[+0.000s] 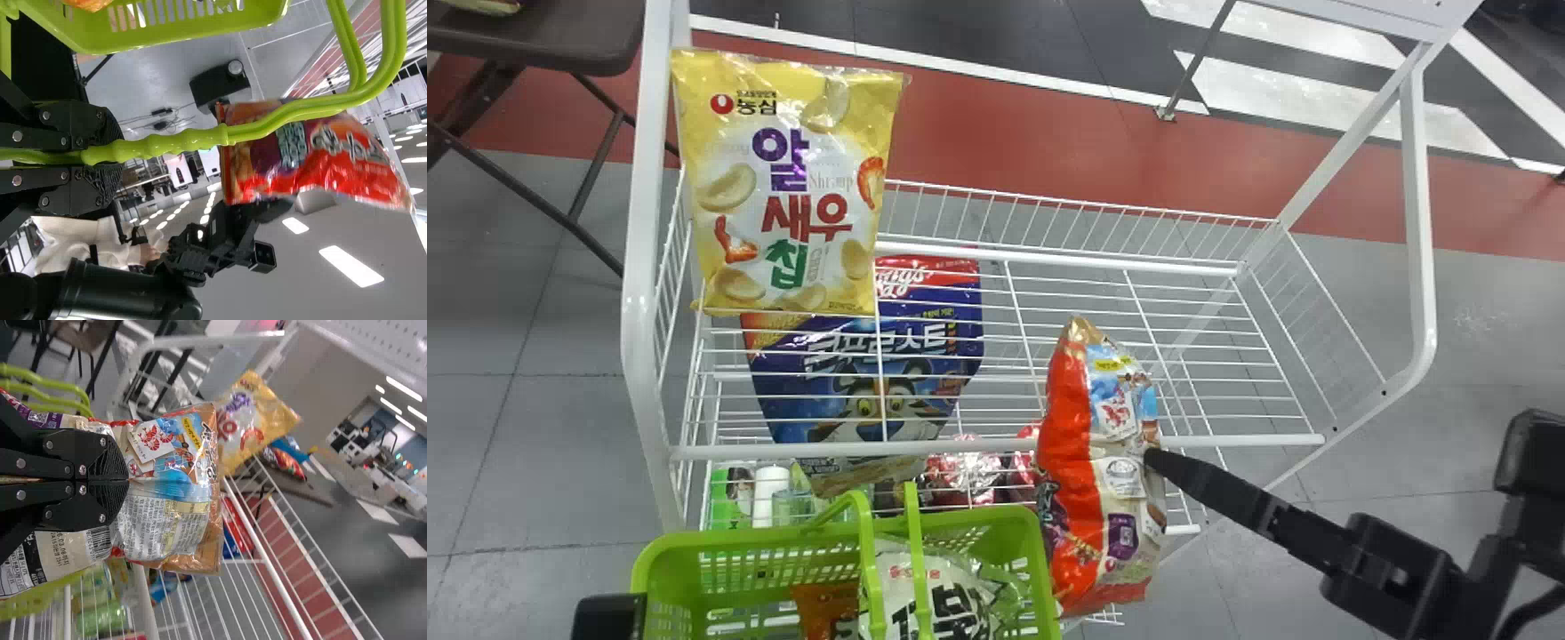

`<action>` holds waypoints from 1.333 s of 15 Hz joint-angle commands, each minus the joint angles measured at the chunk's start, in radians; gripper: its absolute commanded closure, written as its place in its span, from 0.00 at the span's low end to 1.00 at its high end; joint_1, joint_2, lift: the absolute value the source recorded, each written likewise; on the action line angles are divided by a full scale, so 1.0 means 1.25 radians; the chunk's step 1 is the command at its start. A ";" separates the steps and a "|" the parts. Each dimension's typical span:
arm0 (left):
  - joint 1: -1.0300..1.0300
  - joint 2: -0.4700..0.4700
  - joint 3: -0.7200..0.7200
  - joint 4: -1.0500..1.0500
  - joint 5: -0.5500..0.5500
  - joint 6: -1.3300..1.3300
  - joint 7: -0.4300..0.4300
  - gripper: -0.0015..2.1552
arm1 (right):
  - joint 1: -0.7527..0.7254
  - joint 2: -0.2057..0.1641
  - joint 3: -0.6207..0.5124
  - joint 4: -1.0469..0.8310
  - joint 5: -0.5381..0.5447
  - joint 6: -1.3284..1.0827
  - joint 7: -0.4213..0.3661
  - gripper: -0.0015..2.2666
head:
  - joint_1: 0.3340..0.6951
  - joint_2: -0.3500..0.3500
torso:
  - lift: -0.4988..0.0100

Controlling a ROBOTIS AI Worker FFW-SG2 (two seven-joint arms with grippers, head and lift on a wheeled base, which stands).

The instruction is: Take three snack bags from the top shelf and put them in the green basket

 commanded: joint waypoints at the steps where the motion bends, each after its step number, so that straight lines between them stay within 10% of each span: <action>1: 0.000 0.000 -0.002 -0.001 -0.001 0.000 0.000 0.57 | 0.015 0.004 -0.013 0.003 -0.031 0.018 0.020 0.97 | 1.00 0.00 | 0.89; 20: -0.012 0.002 0.000 -0.009 -0.004 0.015 0.017 0.57 | 0.130 -0.016 0.409 0.286 0.225 0.018 -0.120 0.97 | 1.00 0.00 | 0.89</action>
